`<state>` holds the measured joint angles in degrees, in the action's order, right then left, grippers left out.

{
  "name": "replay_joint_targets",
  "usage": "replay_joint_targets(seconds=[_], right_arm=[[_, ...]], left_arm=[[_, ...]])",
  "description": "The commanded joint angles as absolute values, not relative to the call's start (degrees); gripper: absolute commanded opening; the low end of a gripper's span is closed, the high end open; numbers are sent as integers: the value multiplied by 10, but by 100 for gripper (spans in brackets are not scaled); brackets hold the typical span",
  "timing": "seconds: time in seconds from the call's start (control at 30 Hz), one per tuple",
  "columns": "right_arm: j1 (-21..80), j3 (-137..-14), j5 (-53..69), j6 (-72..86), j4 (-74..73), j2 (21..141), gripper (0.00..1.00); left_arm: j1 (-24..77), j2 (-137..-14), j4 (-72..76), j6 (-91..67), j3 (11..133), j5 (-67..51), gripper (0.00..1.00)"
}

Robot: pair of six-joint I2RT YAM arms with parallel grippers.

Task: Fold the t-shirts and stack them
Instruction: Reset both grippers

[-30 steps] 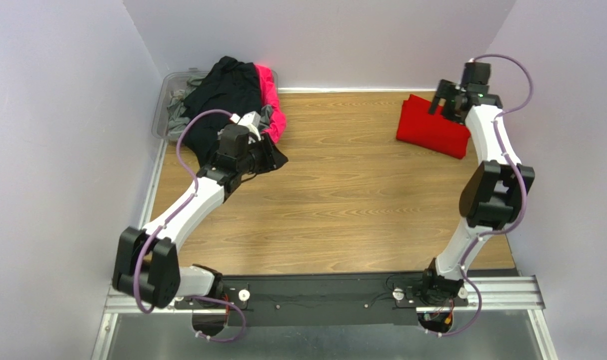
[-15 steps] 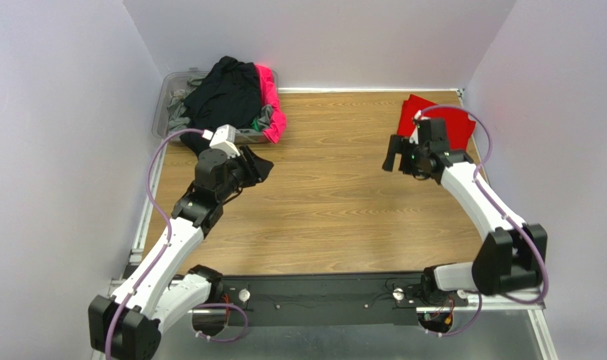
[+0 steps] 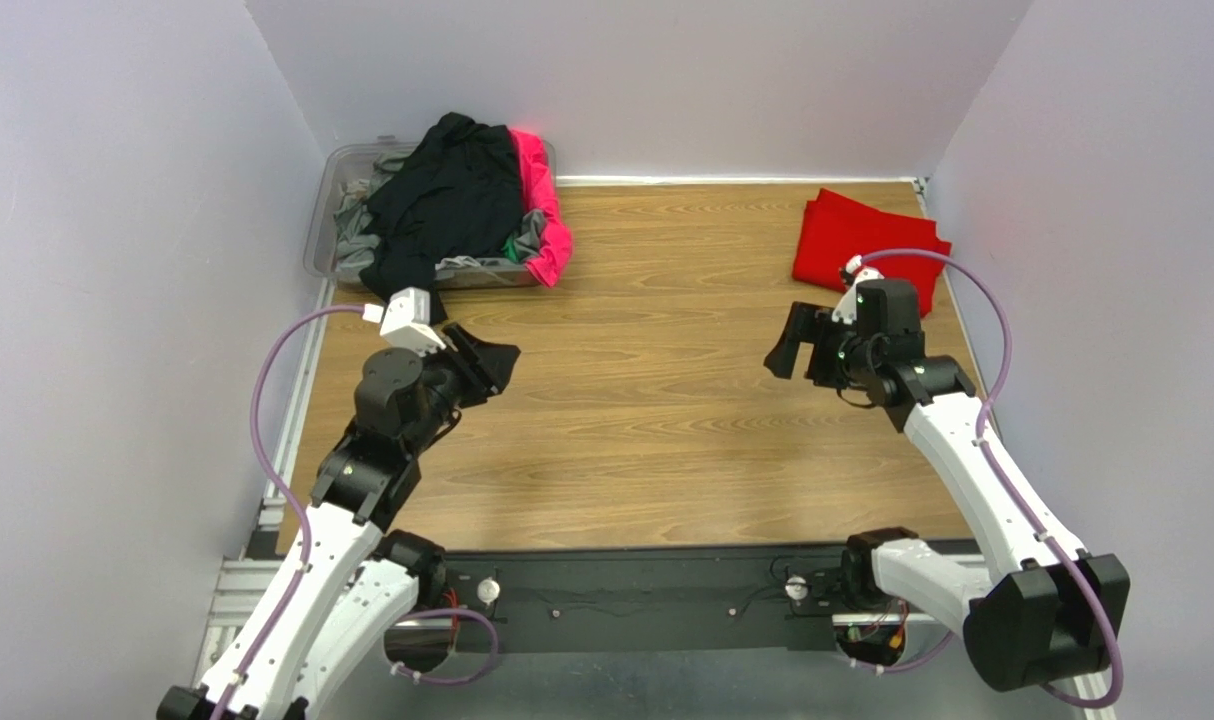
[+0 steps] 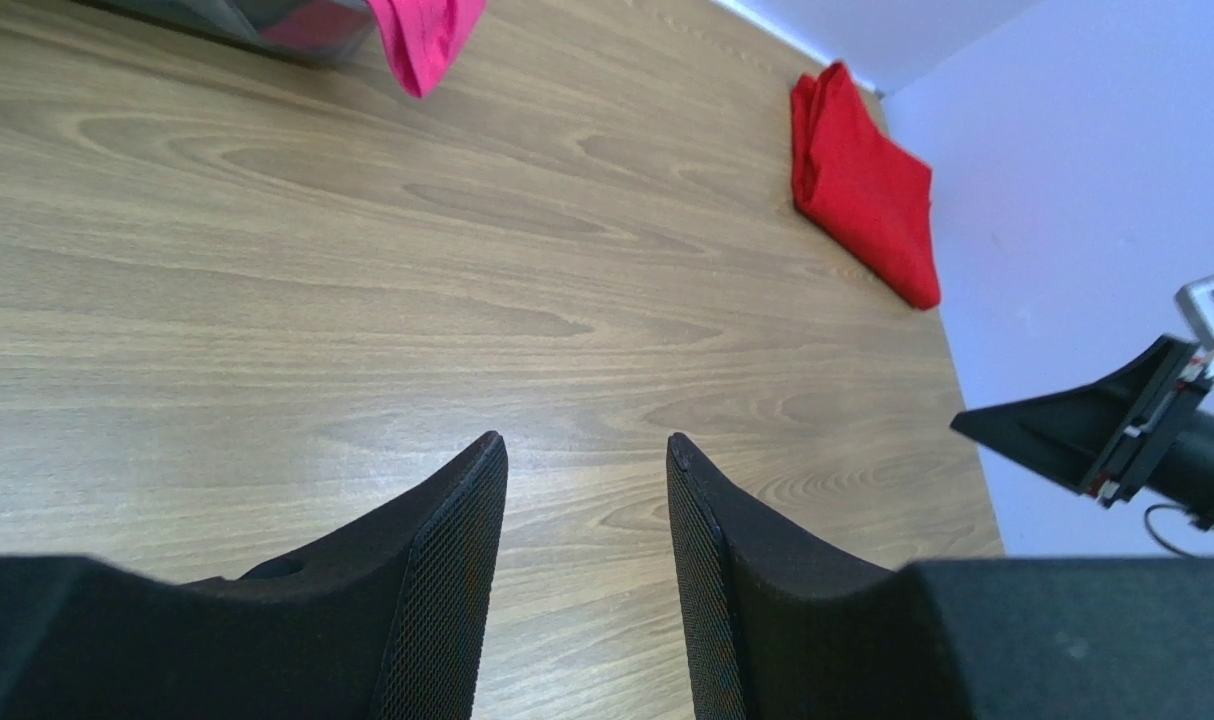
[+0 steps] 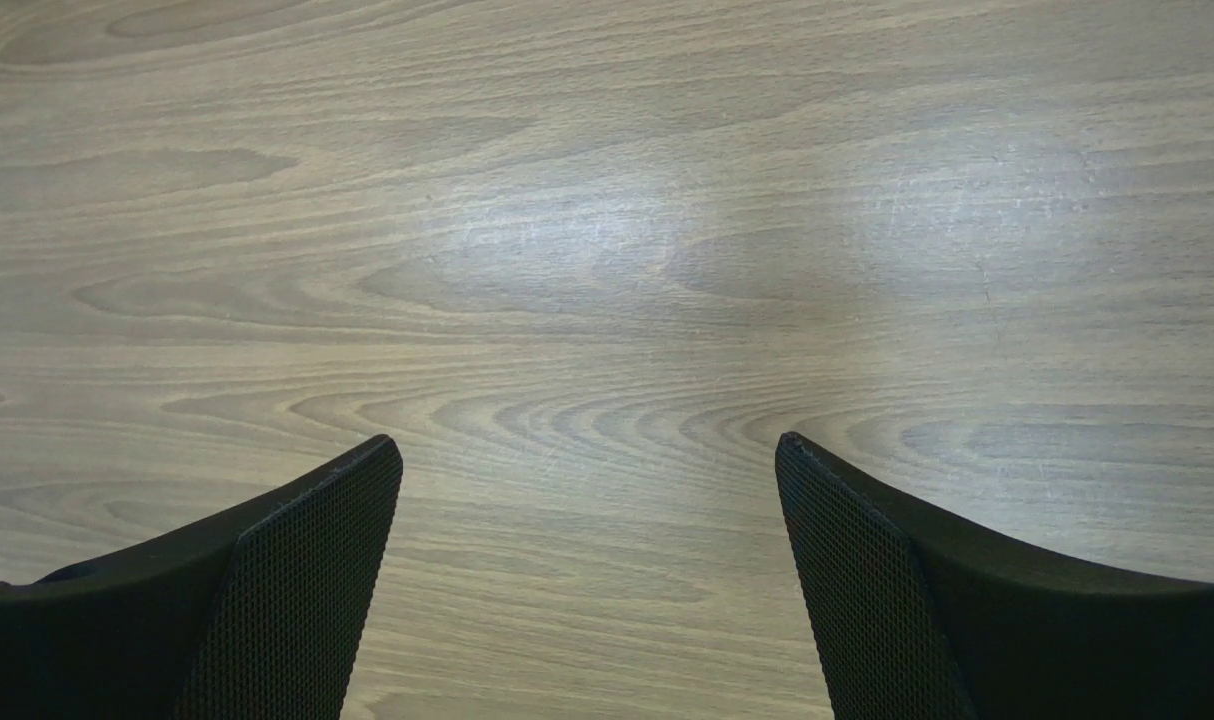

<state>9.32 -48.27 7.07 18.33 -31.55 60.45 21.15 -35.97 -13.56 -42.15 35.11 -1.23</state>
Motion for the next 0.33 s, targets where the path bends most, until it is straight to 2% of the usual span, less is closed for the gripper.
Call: replay_joint_targets(seconds=[0.0,0.3], right_arm=[[97,-467,91,192,-315,584,100],[98,-453,106,191,-315,559,100]], left_arm=[[214,-316,-173,-433,350,32,51],[214,-268,-215,-436,364,55,52]])
